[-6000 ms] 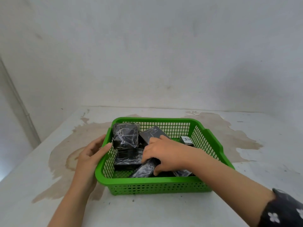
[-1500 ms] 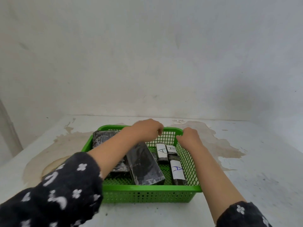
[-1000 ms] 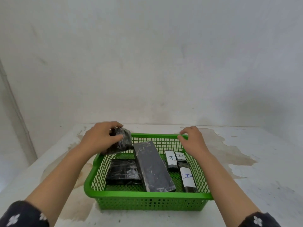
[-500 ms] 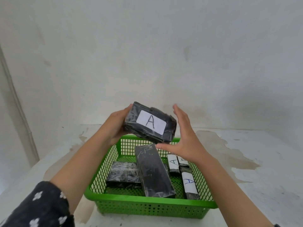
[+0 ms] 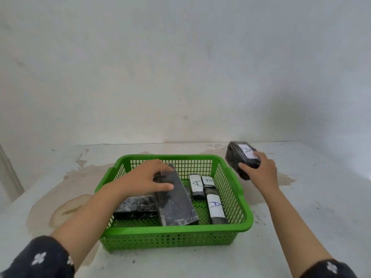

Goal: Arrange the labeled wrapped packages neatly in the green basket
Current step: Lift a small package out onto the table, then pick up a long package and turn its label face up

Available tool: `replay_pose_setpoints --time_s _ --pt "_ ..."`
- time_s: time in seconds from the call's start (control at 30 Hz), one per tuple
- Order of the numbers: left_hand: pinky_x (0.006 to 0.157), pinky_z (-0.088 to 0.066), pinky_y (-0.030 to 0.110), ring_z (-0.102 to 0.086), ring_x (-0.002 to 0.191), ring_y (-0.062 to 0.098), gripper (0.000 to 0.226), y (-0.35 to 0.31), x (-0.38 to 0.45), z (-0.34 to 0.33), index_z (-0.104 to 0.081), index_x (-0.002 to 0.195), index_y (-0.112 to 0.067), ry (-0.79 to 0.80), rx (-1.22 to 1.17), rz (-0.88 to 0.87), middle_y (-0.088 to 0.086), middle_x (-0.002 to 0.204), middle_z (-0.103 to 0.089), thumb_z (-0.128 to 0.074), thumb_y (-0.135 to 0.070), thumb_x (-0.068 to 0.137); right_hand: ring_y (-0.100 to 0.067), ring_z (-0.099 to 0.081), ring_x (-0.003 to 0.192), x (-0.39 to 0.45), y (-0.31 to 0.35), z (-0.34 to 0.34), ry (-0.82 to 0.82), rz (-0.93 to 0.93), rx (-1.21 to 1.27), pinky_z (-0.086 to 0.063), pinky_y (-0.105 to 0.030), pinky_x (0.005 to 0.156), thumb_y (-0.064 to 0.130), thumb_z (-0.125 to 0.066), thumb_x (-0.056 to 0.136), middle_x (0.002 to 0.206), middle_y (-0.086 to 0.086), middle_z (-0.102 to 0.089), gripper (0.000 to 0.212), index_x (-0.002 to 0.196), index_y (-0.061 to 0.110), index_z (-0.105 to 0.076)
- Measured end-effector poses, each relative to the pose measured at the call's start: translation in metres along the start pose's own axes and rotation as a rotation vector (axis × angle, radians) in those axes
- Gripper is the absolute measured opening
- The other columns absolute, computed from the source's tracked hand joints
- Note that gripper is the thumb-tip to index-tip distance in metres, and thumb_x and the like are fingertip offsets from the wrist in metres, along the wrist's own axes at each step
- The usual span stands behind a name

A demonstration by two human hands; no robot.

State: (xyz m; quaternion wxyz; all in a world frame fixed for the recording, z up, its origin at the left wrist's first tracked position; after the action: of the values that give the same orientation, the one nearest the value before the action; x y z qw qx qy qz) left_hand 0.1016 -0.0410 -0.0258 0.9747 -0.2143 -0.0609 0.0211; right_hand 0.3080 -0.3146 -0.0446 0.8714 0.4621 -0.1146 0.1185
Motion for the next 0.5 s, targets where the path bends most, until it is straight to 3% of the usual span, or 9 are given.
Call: replay_pose_setpoints --time_s 0.13,0.27,0.37,0.43,0.5 --pt "0.105 -0.026 0.030 -0.029 0.131 0.011 0.061 0.007 0.003 -0.015 -0.049 0.131 -0.038 0.102 0.070 0.029 -0.009 0.144 -0.035 -0.059 -0.063 0.077 -0.039 -0.047 0.112 -0.007 -0.036 -0.015 0.054 -0.108 -0.078 -0.041 -0.040 0.094 0.035 -0.078 0.071 0.122 -0.020 -0.043 0.066 0.128 0.016 -0.049" --pt "0.101 -0.029 0.029 -0.033 0.128 0.013 0.061 0.009 0.007 -0.021 -0.047 0.134 -0.034 0.123 0.057 0.062 -0.006 0.143 -0.036 -0.057 -0.061 0.080 -0.037 -0.033 0.128 -0.016 -0.037 -0.014 0.106 -0.147 -0.136 -0.036 -0.044 0.102 0.040 -0.076 0.073 0.138 -0.019 -0.033 0.071 0.134 0.019 -0.047" --pt "0.101 -0.032 0.031 -0.037 0.126 0.015 0.060 0.008 0.006 -0.021 -0.046 0.135 -0.032 0.111 0.081 0.075 -0.005 0.138 -0.040 -0.053 -0.061 0.083 -0.030 -0.020 0.139 -0.030 -0.010 0.008 -0.005 -0.046 -0.069 -0.029 -0.046 0.108 0.036 -0.070 0.080 0.151 -0.013 -0.025 0.057 0.132 0.018 -0.053" --pt "0.105 -0.033 0.037 -0.037 0.131 0.017 0.058 0.005 0.007 -0.017 -0.048 0.135 -0.032 0.098 0.166 0.071 -0.004 0.143 -0.041 -0.052 -0.060 0.084 -0.025 -0.037 0.132 -0.048 0.015 0.019 -0.037 0.054 0.085 -0.034 -0.036 0.104 0.034 -0.067 0.083 0.141 -0.010 -0.043 0.044 0.123 0.018 -0.061" --pt "0.109 -0.031 0.037 -0.035 0.135 0.016 0.055 0.001 0.006 -0.011 -0.050 0.134 -0.033 0.131 0.234 0.046 -0.003 0.149 -0.038 -0.055 -0.056 0.085 -0.020 -0.053 0.116 -0.072 0.039 0.014 0.062 0.106 0.171 -0.042 -0.031 0.096 0.041 -0.066 0.082 0.124 -0.002 -0.057 0.038 0.115 0.021 -0.066"
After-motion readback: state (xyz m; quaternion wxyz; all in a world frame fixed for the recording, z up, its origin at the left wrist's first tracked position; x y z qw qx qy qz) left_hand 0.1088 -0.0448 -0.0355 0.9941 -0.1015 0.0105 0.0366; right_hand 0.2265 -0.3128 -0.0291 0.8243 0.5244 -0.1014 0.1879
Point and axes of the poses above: each hand's wrist, its own x-axis towards the middle knuckle, its own z-axis out of the back of the hand, y = z × x, the point moved 7 cm from there along x, towards the middle knuckle
